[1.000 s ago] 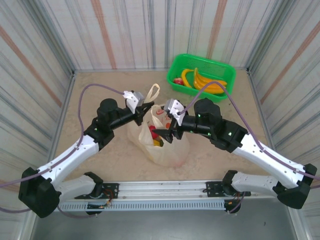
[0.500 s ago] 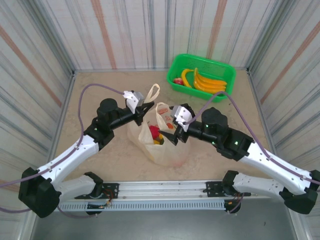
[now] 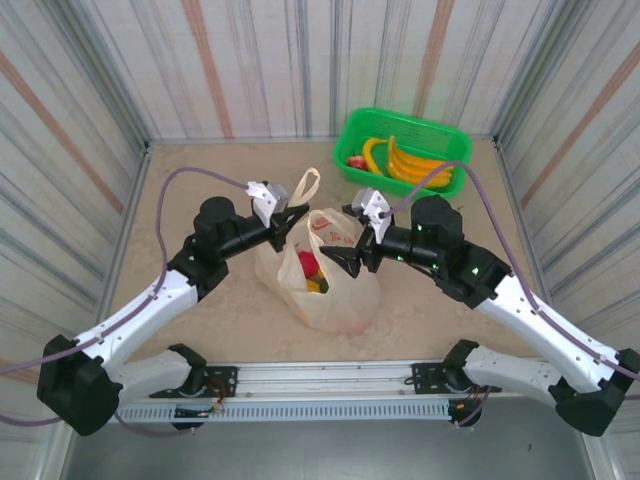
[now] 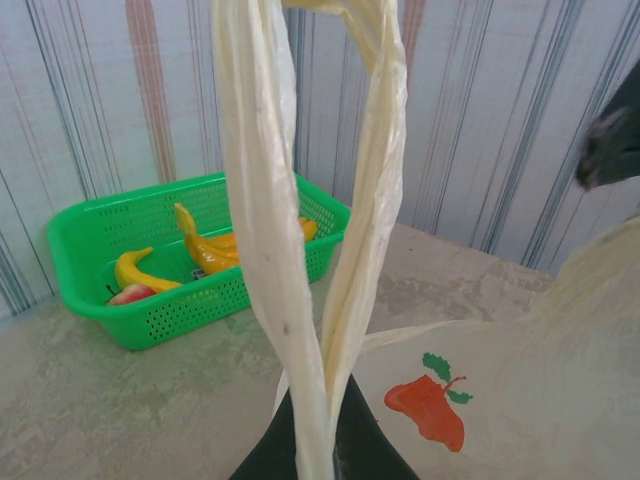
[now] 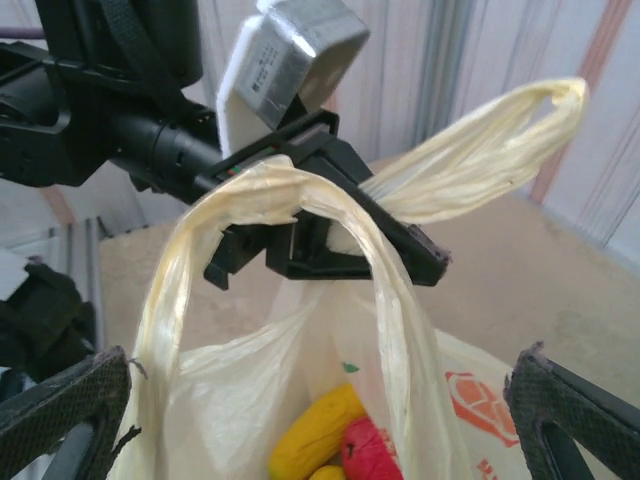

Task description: Place the fake fruits into the plastic bag and tie a complex knot

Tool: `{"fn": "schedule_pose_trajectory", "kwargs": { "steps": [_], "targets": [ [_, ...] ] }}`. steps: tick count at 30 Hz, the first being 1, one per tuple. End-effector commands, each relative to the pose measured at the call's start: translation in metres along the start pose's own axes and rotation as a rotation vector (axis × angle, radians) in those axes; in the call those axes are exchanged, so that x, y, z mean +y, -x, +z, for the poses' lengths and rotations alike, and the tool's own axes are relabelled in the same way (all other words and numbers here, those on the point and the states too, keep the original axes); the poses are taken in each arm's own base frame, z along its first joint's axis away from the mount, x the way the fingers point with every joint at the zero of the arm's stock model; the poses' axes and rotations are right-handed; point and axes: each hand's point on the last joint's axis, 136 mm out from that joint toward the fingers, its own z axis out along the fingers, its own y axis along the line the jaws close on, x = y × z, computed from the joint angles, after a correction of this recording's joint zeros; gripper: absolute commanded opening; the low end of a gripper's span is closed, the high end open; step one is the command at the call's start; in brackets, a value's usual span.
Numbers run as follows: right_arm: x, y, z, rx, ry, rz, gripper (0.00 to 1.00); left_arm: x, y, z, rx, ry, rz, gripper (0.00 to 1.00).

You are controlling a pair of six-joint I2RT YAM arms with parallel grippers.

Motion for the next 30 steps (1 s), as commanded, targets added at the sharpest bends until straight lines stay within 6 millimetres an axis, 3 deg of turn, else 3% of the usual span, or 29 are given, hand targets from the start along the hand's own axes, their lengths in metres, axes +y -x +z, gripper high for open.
{"fn": "schedule_pose_trajectory", "kwargs": {
  "steps": [1, 4, 13, 21, 26, 30],
  "targets": [
    [0.006, 0.024, -0.004, -0.045, 0.164, 0.209, 0.99, -0.003, 0.021, -0.005, -0.041, -0.014, 0.021, 0.0],
    [0.007, 0.024, 0.0, -0.035, 0.232, 0.275, 0.99, -0.003, 0.025, -0.004, -0.047, -0.019, 0.022, 0.0],
    [0.02, -0.01, 0.015, 0.058, 0.34, 0.362, 0.99, -0.003, 0.025, -0.004, -0.046, -0.021, 0.015, 0.0],
    [0.036, -0.032, 0.014, 0.075, 0.319, 0.277, 0.99, -0.003, 0.025, -0.003, -0.047, -0.023, 0.011, 0.0],
    [0.043, -0.027, 0.005, 0.03, 0.366, 0.26, 0.99, -0.002, 0.023, -0.002, -0.038, -0.019, 0.006, 0.0],
    [0.037, -0.021, -0.005, -0.009, 0.327, 0.248, 0.99, -0.003, 0.026, -0.003, -0.045, -0.02, -0.004, 0.0]
  ]
}}
